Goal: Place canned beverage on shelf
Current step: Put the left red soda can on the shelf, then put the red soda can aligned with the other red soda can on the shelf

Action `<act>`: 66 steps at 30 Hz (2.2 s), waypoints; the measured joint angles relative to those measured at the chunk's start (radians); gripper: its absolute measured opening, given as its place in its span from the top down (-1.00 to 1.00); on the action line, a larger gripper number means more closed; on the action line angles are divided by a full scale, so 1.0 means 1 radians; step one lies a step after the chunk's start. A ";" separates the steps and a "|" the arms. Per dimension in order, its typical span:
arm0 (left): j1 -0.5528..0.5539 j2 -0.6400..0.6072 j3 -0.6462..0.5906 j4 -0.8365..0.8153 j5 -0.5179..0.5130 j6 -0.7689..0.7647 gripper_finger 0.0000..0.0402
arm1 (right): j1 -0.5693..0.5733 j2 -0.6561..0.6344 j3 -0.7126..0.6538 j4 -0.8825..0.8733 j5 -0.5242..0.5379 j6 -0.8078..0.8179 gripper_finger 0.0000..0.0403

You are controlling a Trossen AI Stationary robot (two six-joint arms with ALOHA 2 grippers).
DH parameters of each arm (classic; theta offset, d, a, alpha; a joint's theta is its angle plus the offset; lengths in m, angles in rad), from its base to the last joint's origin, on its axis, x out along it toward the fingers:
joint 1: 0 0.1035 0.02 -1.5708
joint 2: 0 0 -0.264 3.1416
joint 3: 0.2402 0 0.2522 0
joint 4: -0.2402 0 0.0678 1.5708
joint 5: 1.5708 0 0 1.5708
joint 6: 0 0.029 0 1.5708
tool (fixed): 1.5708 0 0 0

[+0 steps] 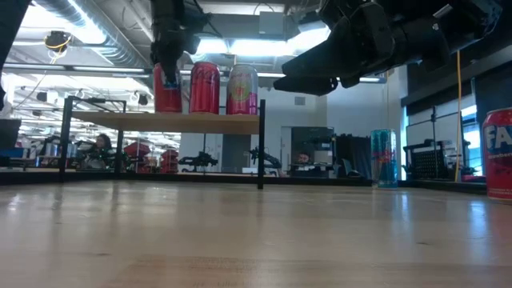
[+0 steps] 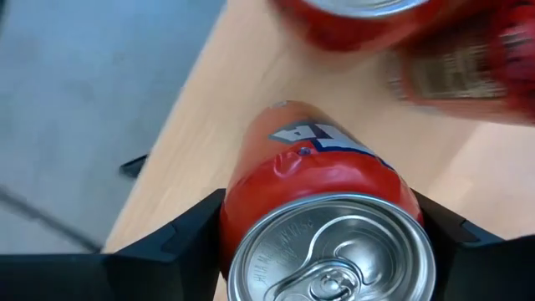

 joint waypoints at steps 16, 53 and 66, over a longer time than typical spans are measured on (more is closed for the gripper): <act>-0.038 0.006 -0.017 0.002 -0.033 0.030 -0.24 | 0.000 0.000 0.000 -0.028 -0.026 -0.023 -0.74; -0.041 -0.093 -0.105 0.079 -0.088 0.136 -0.59 | 0.000 0.000 0.000 -0.018 -0.045 -0.047 -0.74; -0.058 -0.165 -0.104 0.225 -0.111 0.182 -0.59 | 0.000 0.000 0.000 -0.014 -0.045 -0.052 -0.74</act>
